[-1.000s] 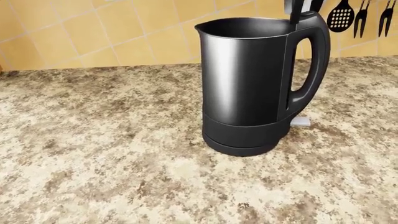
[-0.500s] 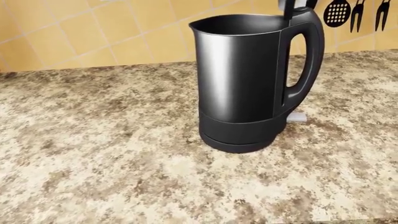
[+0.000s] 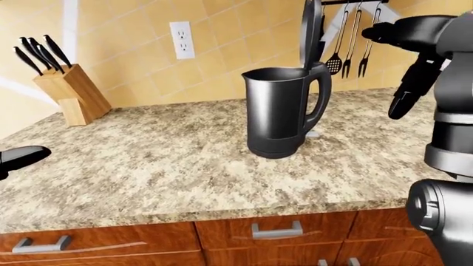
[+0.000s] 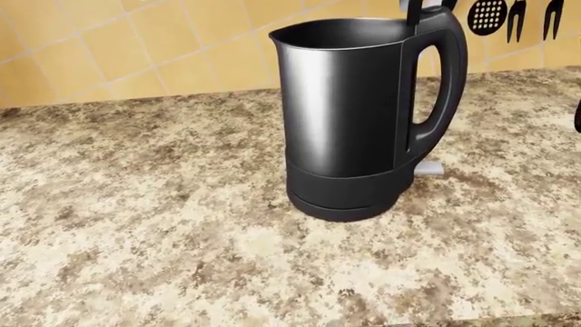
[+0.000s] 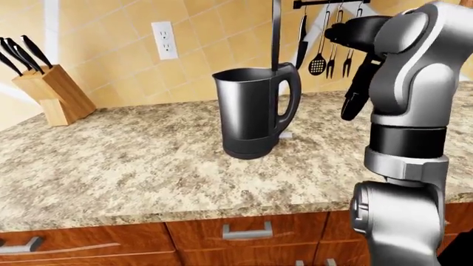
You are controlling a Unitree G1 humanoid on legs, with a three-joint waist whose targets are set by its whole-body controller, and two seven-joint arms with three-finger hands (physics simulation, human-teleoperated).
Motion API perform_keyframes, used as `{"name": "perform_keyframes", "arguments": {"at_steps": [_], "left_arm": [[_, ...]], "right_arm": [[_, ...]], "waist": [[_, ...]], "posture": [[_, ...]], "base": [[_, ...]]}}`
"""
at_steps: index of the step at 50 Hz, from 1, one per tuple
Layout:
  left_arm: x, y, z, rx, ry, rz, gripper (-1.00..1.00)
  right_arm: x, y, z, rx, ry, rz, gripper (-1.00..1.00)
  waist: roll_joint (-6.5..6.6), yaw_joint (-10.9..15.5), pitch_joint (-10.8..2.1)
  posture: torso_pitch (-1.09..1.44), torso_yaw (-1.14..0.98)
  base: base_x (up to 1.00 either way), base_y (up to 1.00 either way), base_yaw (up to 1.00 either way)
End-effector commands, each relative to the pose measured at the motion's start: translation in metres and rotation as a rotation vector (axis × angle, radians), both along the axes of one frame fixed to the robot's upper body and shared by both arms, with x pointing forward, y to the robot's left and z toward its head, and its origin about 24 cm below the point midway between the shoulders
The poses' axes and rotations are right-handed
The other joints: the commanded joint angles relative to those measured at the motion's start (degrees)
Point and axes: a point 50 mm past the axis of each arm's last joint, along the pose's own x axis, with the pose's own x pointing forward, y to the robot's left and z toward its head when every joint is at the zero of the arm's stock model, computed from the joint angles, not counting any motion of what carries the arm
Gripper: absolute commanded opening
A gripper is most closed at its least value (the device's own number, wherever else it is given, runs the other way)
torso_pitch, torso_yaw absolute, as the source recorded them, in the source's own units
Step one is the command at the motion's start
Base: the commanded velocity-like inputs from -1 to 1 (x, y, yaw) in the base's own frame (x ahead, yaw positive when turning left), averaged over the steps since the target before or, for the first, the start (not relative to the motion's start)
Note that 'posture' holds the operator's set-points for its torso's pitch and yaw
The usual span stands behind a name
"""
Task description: Close the lid of the electric kettle.
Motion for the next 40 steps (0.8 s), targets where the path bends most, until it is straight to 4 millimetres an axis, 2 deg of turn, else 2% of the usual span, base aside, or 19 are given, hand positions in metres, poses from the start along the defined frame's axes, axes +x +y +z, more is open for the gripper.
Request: {"name": "perform_keyframes", "arguments": {"at_steps": [1,23,40], "left_arm": [[-0.003,-0.004,0.011,0.046,-0.05,-0.004,1.0],[-0.004,-0.004,0.013,0.046,-0.051,-0.006,1.0],[-0.002,-0.004,0.012,0.048,-0.053,-0.007,1.0]], "right_arm": [[-0.005,0.004,0.02,-0.036,-0.077,0.004,1.0],[0.018,0.031,0.032,-0.113,-0.064,0.05,1.0],[0.033,0.043,0.032,-0.143,-0.054,0.068,1.0]], "waist": [[-0.06,-0.01,-0.2],[0.42,0.01,-0.01],[0.57,0.17,0.01]], "posture": [[-0.48,0.0],[-0.48,0.0],[-0.48,0.0]], "base": [[0.0,0.0,0.0],[0.0,0.0,0.0],[0.0,0.0,0.0]]}}
